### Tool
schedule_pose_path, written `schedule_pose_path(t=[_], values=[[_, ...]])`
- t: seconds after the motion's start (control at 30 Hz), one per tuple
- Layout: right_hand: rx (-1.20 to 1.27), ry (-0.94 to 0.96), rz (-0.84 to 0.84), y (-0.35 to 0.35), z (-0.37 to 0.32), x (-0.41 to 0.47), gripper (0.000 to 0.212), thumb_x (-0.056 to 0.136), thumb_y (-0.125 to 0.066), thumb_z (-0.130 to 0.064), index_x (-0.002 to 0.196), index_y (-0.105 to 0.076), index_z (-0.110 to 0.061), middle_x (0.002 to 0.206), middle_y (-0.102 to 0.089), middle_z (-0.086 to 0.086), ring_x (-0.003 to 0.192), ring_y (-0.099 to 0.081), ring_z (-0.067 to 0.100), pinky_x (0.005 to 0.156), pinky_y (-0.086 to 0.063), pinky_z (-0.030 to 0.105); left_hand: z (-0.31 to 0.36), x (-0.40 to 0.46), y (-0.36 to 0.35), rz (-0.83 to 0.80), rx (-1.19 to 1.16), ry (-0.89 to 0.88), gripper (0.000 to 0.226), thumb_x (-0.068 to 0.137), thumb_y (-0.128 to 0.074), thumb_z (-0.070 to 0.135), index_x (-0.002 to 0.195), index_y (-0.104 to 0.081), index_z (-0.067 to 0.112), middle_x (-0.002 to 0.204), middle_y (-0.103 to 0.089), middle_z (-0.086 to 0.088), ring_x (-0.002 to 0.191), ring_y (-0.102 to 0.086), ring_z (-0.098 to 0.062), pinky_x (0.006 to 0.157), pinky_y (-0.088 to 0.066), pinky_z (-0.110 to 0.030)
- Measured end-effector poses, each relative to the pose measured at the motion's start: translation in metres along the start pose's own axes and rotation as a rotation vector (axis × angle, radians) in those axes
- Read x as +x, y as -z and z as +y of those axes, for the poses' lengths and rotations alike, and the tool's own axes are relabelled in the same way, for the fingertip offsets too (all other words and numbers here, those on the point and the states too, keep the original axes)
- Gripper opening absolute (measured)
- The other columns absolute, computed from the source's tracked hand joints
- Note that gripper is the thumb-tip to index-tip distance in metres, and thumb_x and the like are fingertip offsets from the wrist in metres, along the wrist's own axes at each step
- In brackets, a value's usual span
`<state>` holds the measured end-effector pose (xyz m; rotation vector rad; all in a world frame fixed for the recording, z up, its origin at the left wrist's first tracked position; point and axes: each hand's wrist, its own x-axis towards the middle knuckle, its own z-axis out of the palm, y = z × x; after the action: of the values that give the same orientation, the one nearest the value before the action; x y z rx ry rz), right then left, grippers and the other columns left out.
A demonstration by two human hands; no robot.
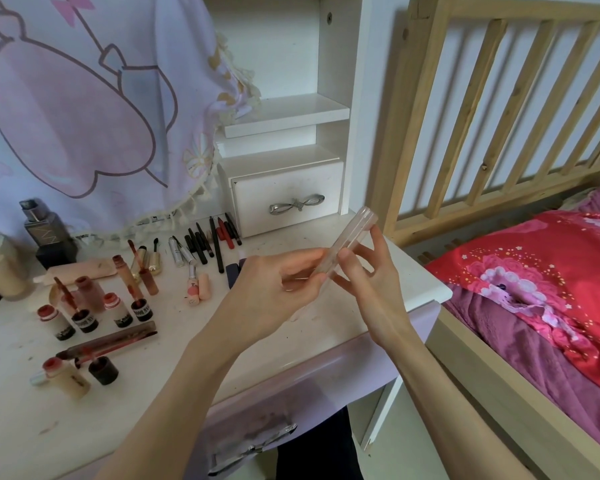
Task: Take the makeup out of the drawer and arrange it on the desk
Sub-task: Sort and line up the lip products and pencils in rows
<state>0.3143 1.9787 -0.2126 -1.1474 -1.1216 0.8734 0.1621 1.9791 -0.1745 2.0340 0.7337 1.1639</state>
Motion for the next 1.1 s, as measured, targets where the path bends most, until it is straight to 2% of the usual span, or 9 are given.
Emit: schedule_pose_path(t=[0.17, 0.33, 0.5, 0.63, 0.7, 0.77, 0.87, 0.93, 1.1], values=[[0.129, 0.034, -0.048, 0.009, -0.004, 0.001, 0.052, 0.077, -0.068, -0.044, 0.123, -0.054, -0.023, 0.110, -0.069, -0.005, 0.102, -0.065, 0.015, 0.086, -0.052, 0.032, -0.006, 0.002, 0.011, 0.174, -0.174, 0.084, 0.038, 0.094, -0.050, 0.010, 0.101, -0.065, 0.044, 0.103, -0.070, 0.014, 0.095, -0.066, -0.006, 0.078, -0.052, -0.019], [0.029, 0.065, -0.089, 0.013, -0.010, 0.007, 0.023, 0.082, -0.069, -0.021, 0.103, -0.061, -0.026, 0.100, -0.072, -0.009, 0.092, -0.068, 0.007, 0.073, -0.053, 0.018, -0.022, 0.001, 0.004, 0.296, -0.460, 0.292, 0.029, 0.093, -0.046, 0.003, 0.104, -0.063, 0.025, 0.100, -0.071, 0.006, 0.098, -0.065, -0.015, 0.079, -0.054, -0.026], [-0.629, 0.301, -0.241, 0.027, -0.031, 0.012, 0.017, 0.079, -0.073, -0.027, 0.085, -0.060, -0.036, 0.073, -0.061, -0.012, 0.068, -0.056, 0.007, 0.067, -0.046, 0.030, -0.019, 0.008, 0.014, 0.238, 0.186, 0.100, 0.056, 0.083, -0.067, 0.027, 0.126, -0.035, 0.045, 0.123, -0.049, 0.019, 0.115, -0.043, 0.007, 0.098, -0.032, -0.012], [-0.834, 0.459, -0.184, 0.023, -0.031, 0.009, 0.031, 0.077, -0.073, -0.034, 0.107, -0.065, -0.029, 0.086, -0.065, -0.006, 0.079, -0.057, 0.015, 0.076, -0.046, 0.035, -0.016, 0.014, 0.012, 0.237, 0.511, -0.098, 0.027, 0.081, -0.064, 0.025, 0.107, -0.062, 0.018, 0.095, -0.053, 0.024, 0.093, -0.042, 0.015, 0.084, -0.034, -0.014], [-0.711, 0.429, -0.019, 0.025, -0.028, 0.007, 0.050, 0.073, -0.071, -0.046, 0.118, -0.061, -0.027, 0.100, -0.063, -0.011, 0.096, -0.055, 0.007, 0.088, -0.041, 0.019, -0.019, 0.011, 0.010, 0.267, 0.388, -0.049, 0.016, 0.084, -0.065, 0.016, 0.097, -0.060, 0.022, 0.087, -0.057, 0.026, 0.088, -0.049, 0.017, 0.076, -0.036, -0.006], [-0.488, 0.266, 0.142, 0.028, -0.025, 0.002, 0.079, 0.064, -0.062, -0.063, 0.133, -0.047, -0.027, 0.118, -0.051, -0.017, 0.111, -0.044, -0.003, 0.094, -0.031, 0.009, -0.023, 0.005, 0.009, 0.347, 0.221, 0.029, 0.028, 0.085, -0.064, 0.015, 0.089, -0.053, 0.040, 0.087, -0.062, 0.017, 0.089, -0.058, 0.004, 0.077, -0.041, -0.016], [0.053, -0.120, 0.102, 0.030, -0.014, -0.002, 0.104, 0.055, -0.066, -0.069, 0.144, -0.028, -0.028, 0.138, -0.042, -0.008, 0.121, -0.047, 0.008, 0.102, -0.041, 0.031, -0.025, 0.000, 0.004, 0.400, 0.093, 0.065, 0.043, 0.085, -0.065, 0.014, 0.085, -0.050, 0.054, 0.091, -0.065, 0.018, 0.090, -0.062, -0.003, 0.080, -0.046, -0.019], [0.386, -0.305, -0.026, 0.025, -0.008, -0.005, 0.104, 0.048, -0.075, -0.070, 0.137, -0.041, -0.028, 0.137, -0.047, 0.002, 0.117, -0.056, 0.022, 0.098, -0.048, 0.043, -0.022, -0.001, -0.001, 0.356, 0.081, 0.051, 0.044, 0.085, -0.064, 0.014, 0.086, -0.049, 0.055, 0.095, -0.064, 0.023, 0.090, -0.061, 0.002, 0.082, -0.045, -0.013], [0.589, -0.249, -0.100, 0.011, -0.004, 0.001, 0.090, 0.051, -0.078, -0.066, 0.129, -0.053, -0.027, 0.122, -0.062, 0.003, 0.110, -0.062, 0.026, 0.092, -0.051, 0.044, -0.024, -0.004, -0.004, 0.194, -0.036, 0.092, 0.040, 0.085, -0.064, 0.010, 0.080, -0.050, 0.048, 0.102, -0.066, 0.023, 0.099, -0.061, 0.003, 0.082, -0.047, -0.013]])
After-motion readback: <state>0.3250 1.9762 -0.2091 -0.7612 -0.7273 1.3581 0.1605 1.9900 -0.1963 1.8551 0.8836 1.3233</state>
